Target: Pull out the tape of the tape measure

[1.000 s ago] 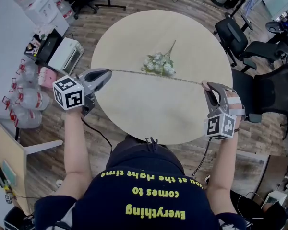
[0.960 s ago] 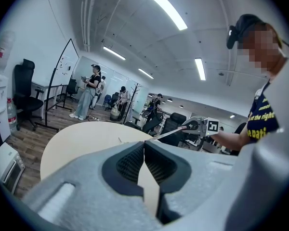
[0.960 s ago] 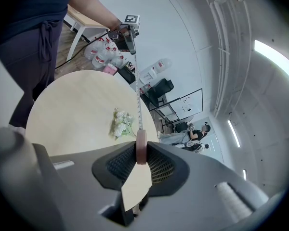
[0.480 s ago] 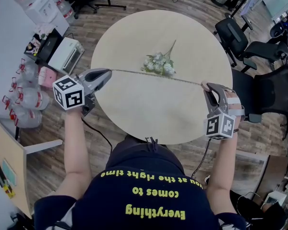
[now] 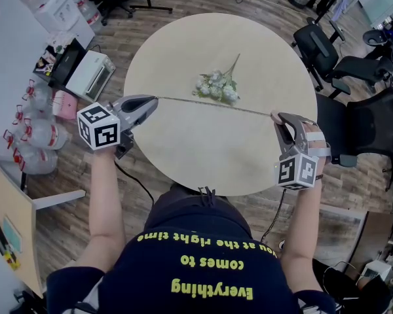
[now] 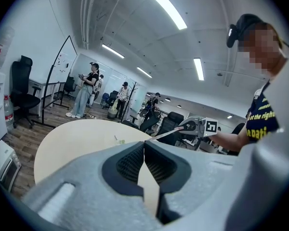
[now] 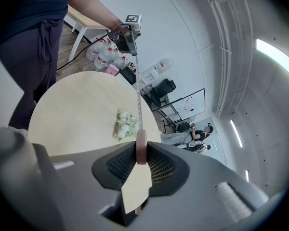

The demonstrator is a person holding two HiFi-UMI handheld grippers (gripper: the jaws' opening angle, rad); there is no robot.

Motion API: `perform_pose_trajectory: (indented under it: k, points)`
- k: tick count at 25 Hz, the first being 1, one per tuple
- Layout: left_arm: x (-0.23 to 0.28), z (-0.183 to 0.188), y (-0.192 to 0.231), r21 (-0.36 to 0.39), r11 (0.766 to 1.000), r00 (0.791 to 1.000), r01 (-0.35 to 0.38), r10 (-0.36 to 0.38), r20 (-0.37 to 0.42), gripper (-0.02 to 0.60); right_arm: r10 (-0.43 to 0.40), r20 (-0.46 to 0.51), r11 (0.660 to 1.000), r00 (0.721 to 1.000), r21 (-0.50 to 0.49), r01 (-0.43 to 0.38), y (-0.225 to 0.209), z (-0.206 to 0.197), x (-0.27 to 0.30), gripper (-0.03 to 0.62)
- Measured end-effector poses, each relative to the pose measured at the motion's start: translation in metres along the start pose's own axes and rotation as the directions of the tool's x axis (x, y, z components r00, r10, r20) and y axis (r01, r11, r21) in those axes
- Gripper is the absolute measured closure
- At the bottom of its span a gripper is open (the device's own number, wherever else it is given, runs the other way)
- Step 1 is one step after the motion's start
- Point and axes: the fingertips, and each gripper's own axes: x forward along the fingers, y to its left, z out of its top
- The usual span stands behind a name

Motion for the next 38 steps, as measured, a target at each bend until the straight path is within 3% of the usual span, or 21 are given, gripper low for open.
perform_pose_trajectory:
  k: [23, 38]
  points:
    - [0.044, -0.009, -0.041, -0.014, 0.993, 0.993, 0.120, -0.120, -0.020, 0.577, 0.034, 0.070, 0.999, 0.997, 0.001, -0.034, 0.013, 0.036, 0.008, 0.511]
    - [0.074, -0.012, -0.078, -0.035, 0.974, 0.974, 0.225, -0.226, -0.029, 0.577, 0.054, 0.133, 0.999, 0.990, 0.000, -0.055, 0.023, 0.069, 0.014, 0.511]
